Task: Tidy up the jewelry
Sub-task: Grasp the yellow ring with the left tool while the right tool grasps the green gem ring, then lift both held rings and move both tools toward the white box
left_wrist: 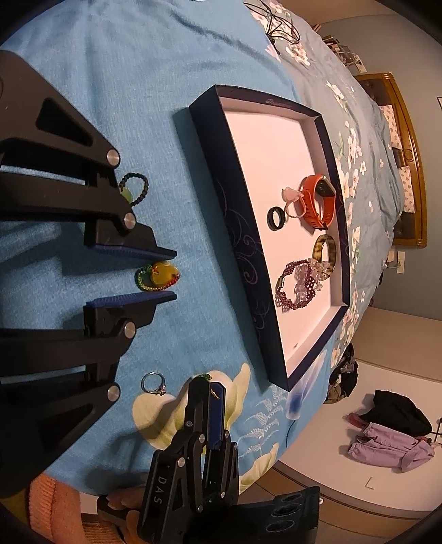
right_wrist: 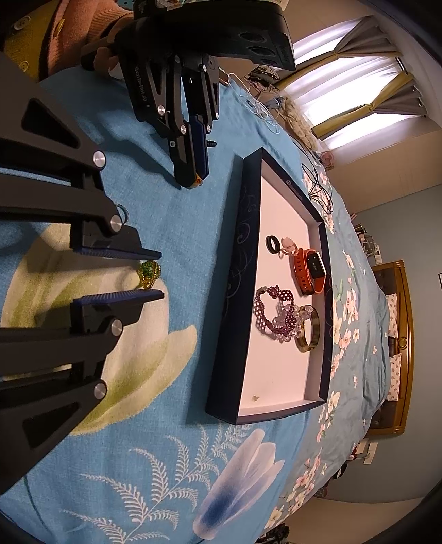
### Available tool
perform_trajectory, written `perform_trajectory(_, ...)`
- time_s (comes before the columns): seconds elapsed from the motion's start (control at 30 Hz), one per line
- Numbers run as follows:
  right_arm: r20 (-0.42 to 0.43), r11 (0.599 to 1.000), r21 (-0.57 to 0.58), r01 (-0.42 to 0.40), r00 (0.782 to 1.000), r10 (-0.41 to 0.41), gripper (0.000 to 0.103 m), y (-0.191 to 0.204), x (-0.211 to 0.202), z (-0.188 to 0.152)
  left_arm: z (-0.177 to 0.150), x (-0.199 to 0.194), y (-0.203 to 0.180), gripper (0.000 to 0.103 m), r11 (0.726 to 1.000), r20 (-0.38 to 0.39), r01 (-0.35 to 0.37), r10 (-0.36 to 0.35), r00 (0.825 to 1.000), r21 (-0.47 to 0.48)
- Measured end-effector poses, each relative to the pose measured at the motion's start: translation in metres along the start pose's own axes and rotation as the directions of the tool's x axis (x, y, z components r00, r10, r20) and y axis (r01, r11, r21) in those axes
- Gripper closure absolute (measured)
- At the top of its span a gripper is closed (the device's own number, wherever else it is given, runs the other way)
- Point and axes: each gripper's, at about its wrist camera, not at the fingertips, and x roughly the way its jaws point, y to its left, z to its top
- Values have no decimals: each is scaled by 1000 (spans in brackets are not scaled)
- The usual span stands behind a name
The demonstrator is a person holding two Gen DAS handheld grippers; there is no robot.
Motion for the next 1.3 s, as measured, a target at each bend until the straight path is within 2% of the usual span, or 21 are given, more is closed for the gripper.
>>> perform_trajectory(0.23,13,1000,-4,-7,1000,7,88,1,-4,0,-1,-2,-3,86,1000,9,-20,20,1000,13)
perform_trajectory(0.6,56,1000,-15,-20,998,21,88,6,-14,7,1,-11,-6,86,1000,39,3,-4,999,19)
perform_trajectory(1.3,115,999,-23,-23,993,26,88,10,-22,24,12,-34,-5,86,1000,106,-10,8,994,20)
